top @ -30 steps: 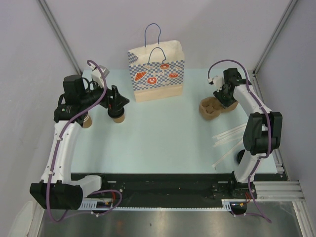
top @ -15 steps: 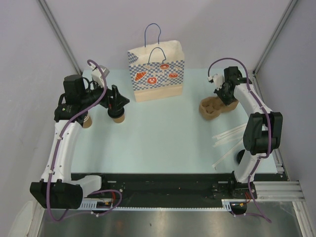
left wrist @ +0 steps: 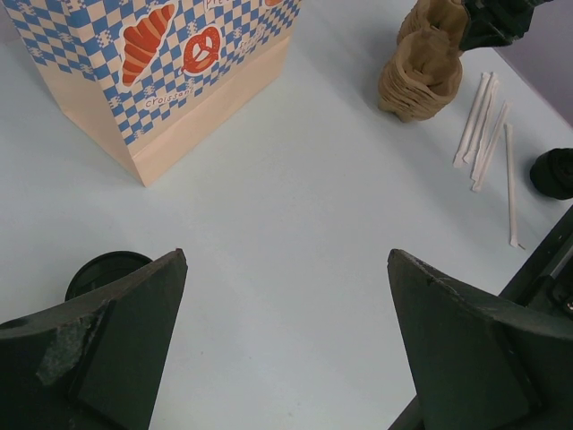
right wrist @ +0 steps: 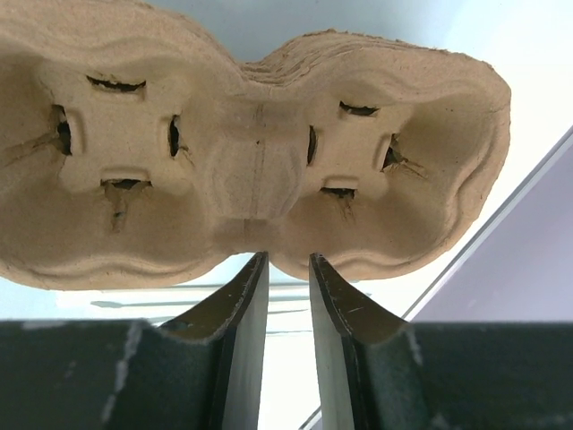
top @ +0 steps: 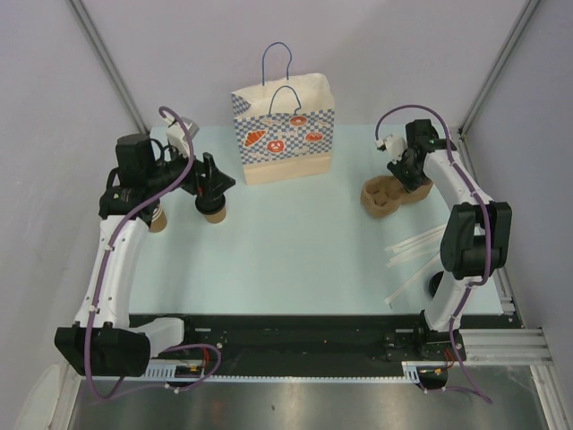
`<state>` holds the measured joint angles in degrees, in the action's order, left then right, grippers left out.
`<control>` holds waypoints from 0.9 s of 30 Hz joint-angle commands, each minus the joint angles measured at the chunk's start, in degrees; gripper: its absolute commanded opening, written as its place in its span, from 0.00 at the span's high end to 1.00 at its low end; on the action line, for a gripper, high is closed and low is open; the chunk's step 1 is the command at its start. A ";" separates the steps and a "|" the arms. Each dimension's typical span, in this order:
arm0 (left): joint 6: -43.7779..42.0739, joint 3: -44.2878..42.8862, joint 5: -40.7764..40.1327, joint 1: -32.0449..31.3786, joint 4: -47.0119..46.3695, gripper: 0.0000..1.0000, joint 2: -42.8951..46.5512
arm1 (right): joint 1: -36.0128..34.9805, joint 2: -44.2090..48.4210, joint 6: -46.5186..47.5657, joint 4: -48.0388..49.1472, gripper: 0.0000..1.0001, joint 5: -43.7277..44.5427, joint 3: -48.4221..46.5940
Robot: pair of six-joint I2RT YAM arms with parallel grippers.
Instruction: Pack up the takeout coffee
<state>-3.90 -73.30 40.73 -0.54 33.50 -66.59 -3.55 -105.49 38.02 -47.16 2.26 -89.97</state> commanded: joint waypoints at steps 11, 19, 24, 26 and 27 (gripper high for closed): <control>0.74 -2.64 1.11 0.36 -1.94 0.01 -0.12 | 0.12 -2.26 2.06 -1.62 0.71 -0.24 -3.10; 0.74 -2.90 1.02 0.36 -1.77 0.00 -0.38 | 0.39 -2.79 1.80 -3.64 1.00 -1.65 -4.59; 0.74 -2.82 0.93 0.36 -1.68 0.00 -0.30 | 0.91 -2.44 -0.83 -3.38 1.00 -5.59 -5.73; 0.65 -2.73 0.84 0.36 -1.68 0.01 -0.12 | 1.09 -2.17 -1.81 -3.12 1.00 -7.18 -6.53; 0.56 -2.64 0.84 0.36 -1.59 0.01 -0.12 | 1.00 -2.26 -1.64 -3.29 1.00 -7.45 -7.05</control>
<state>-3.88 -73.65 40.71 -0.54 33.50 -67.00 -2.85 -107.53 38.37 -50.72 -1.30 -92.95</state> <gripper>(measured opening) 0.994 0.009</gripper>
